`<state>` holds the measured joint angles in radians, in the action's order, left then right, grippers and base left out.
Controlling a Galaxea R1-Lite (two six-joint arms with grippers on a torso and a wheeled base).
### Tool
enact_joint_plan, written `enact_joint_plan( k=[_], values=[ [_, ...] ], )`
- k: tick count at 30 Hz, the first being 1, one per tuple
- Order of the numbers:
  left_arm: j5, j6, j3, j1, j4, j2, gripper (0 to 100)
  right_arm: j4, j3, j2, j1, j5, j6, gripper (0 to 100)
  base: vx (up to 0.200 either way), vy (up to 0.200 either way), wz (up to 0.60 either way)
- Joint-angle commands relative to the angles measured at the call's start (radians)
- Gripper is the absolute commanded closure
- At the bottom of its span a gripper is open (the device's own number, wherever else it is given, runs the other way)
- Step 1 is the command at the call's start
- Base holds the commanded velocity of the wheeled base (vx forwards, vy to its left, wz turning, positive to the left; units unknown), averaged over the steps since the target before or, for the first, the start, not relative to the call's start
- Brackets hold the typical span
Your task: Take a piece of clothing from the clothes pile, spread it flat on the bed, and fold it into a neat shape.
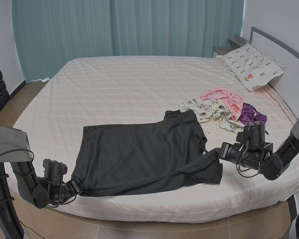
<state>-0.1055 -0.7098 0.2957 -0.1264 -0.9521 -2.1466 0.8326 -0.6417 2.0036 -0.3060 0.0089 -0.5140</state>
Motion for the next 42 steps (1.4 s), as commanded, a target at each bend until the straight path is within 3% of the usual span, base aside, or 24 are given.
enact_joint_plan(
  k=[1, 12, 15, 20, 25, 35, 42],
  values=[
    [0.058, -0.092, 0.201, 0.016, 0.227, 0.152, 100, 0.002, -0.001, 0.010, 0.016, 0.017, 0.000, 100, 0.000, 0.000, 0.00],
    [0.083, -0.088, 0.223, 0.010, 0.487, 0.226, 100, 0.013, 0.008, -0.005, 0.030, 0.062, -0.003, 100, 0.000, 0.000, 0.00],
    [0.081, -0.060, 0.233, -0.001, 0.627, 0.241, 100, 0.013, 0.007, -0.003, 0.031, 0.063, -0.003, 100, 0.000, 0.000, 0.00],
    [0.079, -0.016, 0.243, -0.009, 0.739, 0.244, 100, 0.013, 0.010, -0.003, 0.036, 0.063, -0.003, 100, 0.000, 0.000, 0.00],
    [0.078, -0.008, 0.258, -0.007, 0.733, 0.208, 100, 0.010, 0.016, -0.005, 0.038, 0.065, -0.001, 100, 0.000, 0.000, 0.00],
    [0.078, -0.111, 0.413, 0.042, 0.733, 0.198, 100, 0.059, -0.036, 0.010, 0.050, 0.066, -0.018, 100, 0.000, 0.000, 0.00],
    [0.067, -0.119, 0.468, 0.060, 0.701, 0.128, 100, 0.071, -0.122, 0.073, 0.053, 0.068, -0.018, 100, 0.000, 0.000, 0.00]
  ],
)
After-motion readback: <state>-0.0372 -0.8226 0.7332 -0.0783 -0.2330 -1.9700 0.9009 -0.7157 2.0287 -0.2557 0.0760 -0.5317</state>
